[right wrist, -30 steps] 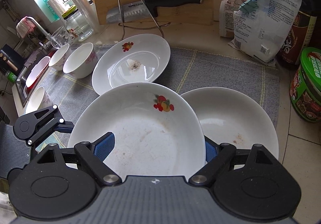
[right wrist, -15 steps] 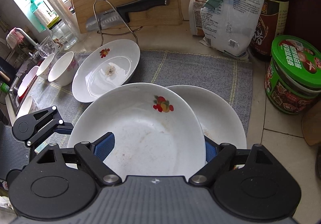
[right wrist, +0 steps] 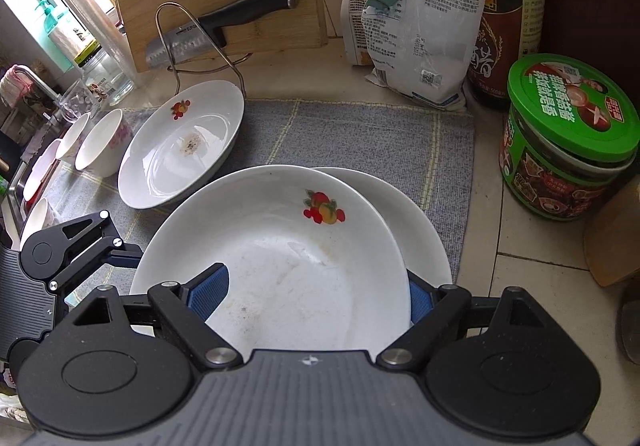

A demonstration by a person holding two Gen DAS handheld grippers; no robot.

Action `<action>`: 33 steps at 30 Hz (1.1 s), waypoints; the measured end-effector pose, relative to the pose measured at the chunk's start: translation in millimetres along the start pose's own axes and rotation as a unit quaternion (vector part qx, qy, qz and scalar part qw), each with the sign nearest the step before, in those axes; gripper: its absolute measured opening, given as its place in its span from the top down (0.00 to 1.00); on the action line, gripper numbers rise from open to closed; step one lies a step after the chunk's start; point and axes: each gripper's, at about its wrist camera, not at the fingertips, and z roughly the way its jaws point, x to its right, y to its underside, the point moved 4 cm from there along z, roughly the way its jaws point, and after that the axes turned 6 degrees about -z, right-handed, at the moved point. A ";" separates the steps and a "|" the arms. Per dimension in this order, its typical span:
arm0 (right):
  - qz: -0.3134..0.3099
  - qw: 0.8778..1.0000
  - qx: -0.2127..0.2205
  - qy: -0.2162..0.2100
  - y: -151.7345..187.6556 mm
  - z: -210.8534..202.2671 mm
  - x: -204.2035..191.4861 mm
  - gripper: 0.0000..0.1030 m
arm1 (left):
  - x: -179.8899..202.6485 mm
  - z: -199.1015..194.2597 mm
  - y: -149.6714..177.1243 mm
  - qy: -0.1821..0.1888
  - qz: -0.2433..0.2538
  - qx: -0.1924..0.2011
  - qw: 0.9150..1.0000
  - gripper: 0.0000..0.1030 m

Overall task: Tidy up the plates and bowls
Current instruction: 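Carry the deep plate with the right gripper and lower it onto another plate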

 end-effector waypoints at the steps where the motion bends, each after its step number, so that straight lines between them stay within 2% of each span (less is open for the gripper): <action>1: 0.001 1.000 0.000 0.000 0.2 0.2 0.9 0.11 | -0.5 0.8 -0.4 0.001 -0.002 -0.001 1.000 0.09; 33: 0.018 1.000 -0.012 0.000 6.5 5.6 14.1 0.11 | -4.4 12.9 -6.7 -0.001 -0.002 -0.024 1.000 0.06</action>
